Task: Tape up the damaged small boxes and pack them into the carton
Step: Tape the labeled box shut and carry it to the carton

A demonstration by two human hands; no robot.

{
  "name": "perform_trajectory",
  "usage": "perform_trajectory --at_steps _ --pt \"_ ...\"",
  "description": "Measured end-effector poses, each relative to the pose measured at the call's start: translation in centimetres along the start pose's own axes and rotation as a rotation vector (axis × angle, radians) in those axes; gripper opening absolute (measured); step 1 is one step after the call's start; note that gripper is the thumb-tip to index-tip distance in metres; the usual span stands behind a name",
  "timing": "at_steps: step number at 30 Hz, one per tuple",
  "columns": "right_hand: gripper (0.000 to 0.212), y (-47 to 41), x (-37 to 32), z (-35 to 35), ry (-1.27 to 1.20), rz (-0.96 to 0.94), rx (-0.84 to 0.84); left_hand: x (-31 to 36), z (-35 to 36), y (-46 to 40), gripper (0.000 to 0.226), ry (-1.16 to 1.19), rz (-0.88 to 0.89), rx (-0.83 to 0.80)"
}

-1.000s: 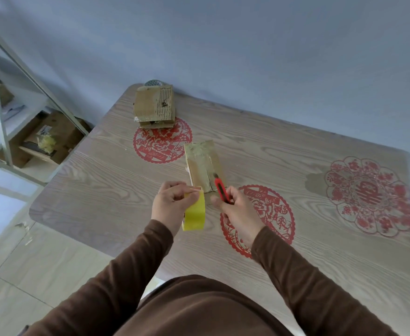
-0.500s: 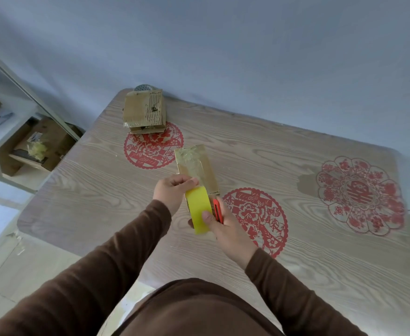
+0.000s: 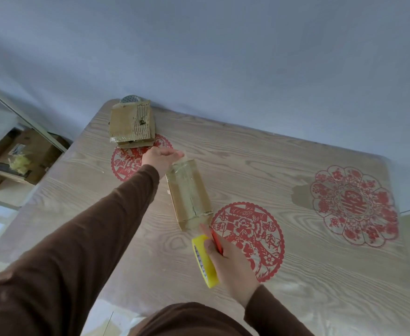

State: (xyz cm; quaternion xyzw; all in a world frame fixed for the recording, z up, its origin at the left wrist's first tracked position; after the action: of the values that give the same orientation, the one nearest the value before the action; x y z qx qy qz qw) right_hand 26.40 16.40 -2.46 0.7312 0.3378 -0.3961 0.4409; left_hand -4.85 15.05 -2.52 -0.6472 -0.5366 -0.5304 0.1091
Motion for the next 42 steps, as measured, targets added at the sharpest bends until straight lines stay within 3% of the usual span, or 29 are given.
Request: perform_trajectory --at_steps 17,22,27,29,31,32,34,37,42 --pt "0.047 -4.4 0.8 0.8 0.250 0.012 -0.023 -3.7 2.0 -4.3 0.014 -0.006 -0.124 -0.016" --pt "0.047 -4.0 0.8 1.4 0.245 -0.039 -0.029 -6.2 3.3 -4.1 0.028 0.001 -0.372 -0.098" --pt "0.050 -3.9 1.1 1.8 0.248 -0.058 -0.008 -5.9 4.1 -3.1 0.024 0.084 -0.550 -0.109" --pt "0.051 -3.9 1.4 2.0 0.247 -0.058 0.002 -5.0 3.2 -3.5 0.010 0.035 -0.425 -0.004" --pt "0.051 -3.9 1.6 2.1 0.252 -0.063 0.002 -1.6 0.7 -3.1 0.027 -0.341 -0.022 0.262" --pt "0.051 -3.9 1.6 2.1 0.249 -0.067 0.003 0.4 1.2 -2.2 0.030 -0.511 0.235 0.310" --pt "0.049 -3.9 1.9 2.1 0.230 -0.076 0.011 1.4 4.2 0.2 0.039 -0.698 0.570 0.205" --pt "0.053 -4.0 2.1 2.3 0.190 -0.086 -0.007 -1.6 6.7 1.0 0.061 -0.893 0.535 0.031" --pt "0.047 -4.3 1.9 2.2 0.198 -0.112 -0.008 -2.1 7.5 1.0 0.076 -1.101 0.468 0.048"
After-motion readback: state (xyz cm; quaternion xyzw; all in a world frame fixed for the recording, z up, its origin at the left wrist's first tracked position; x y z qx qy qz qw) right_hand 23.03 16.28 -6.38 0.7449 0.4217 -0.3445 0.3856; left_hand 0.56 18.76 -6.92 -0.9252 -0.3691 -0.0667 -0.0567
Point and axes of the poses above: each hand's wrist, its own y-axis away from the middle knuckle, its own z-axis out of the palm, x = y × z, the point moved 10 cm from there along -y, towards the middle knuckle, and after that the axes turned 7 degrees about -z, right-handed, at the moved point
